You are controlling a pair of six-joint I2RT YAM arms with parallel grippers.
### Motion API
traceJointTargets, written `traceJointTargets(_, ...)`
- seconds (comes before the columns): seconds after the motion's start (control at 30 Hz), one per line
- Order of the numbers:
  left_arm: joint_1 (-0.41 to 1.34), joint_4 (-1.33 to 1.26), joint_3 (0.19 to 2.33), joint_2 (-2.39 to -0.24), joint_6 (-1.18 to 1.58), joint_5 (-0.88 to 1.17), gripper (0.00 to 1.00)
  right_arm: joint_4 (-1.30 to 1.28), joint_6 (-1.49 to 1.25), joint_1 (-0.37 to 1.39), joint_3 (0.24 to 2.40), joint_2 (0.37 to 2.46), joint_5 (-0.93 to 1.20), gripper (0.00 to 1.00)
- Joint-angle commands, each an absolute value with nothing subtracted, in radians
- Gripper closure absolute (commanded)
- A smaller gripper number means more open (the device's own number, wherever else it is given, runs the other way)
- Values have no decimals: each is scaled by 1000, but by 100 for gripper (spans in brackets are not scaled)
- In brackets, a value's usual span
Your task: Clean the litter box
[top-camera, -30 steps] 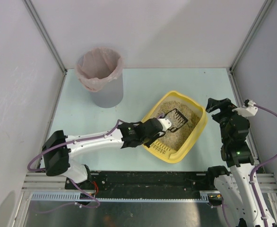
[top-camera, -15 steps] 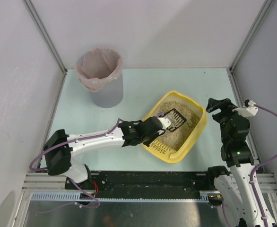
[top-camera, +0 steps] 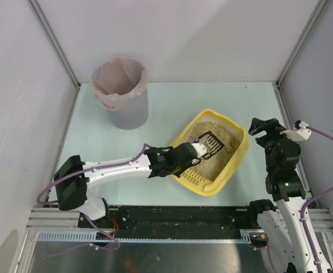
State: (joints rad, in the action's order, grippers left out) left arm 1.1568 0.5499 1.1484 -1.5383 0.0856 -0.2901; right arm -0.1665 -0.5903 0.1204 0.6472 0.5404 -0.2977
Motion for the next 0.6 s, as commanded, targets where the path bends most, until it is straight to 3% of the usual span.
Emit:
traceJointTargets(0.0, 1131, 545, 1171, -1500, 83, -233, 100, -144, -588, 120, 647, 549, -301, 17)
traceJointTargets(0.07, 1166, 532, 1173, -1515, 74, -210, 100, -140, -587, 121, 649, 552, -299, 17)
traceJointTargets(0.17, 1168, 552, 1186, -1536, 66, -370, 100, -144, -591, 120, 649, 543, -290, 17)
traceJointTargets(0.23, 1149, 536, 1181, -1523, 84, -175, 100, -146, -591, 121, 647, 535, -299, 17)
traceJointTargets(0.37, 1186, 552, 1197, -1556, 61, -346, 100, -141, -592, 121, 649, 537, -293, 17)
traceJointTargets(0.47, 1172, 538, 1180, -1523, 86, -217, 100, -140, -592, 120, 647, 543, -295, 17)
traceJointTargets(0.57, 1192, 551, 1187, -1534, 58, -386, 100, -140, -592, 121, 649, 549, -282, 17)
